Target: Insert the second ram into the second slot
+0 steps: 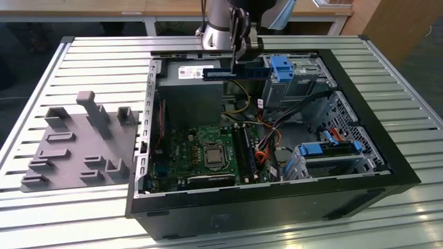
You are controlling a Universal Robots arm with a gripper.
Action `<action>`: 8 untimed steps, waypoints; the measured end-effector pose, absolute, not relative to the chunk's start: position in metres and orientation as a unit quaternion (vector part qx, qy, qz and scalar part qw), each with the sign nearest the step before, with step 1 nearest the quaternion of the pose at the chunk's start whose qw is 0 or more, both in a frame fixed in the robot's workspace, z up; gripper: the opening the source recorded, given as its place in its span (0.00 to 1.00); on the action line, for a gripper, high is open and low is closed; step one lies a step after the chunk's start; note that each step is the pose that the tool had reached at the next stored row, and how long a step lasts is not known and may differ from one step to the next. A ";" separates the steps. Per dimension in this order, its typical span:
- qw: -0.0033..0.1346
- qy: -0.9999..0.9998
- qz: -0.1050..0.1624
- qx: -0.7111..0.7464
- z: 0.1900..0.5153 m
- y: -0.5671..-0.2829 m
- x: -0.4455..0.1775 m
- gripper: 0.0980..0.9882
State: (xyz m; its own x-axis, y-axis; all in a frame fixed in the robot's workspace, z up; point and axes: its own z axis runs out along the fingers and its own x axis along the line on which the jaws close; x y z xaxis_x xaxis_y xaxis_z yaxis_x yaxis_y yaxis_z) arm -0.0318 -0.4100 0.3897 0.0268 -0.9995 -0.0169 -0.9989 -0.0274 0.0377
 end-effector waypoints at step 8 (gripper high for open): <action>0.008 -0.697 -0.019 0.716 0.390 -0.412 -0.032 0.02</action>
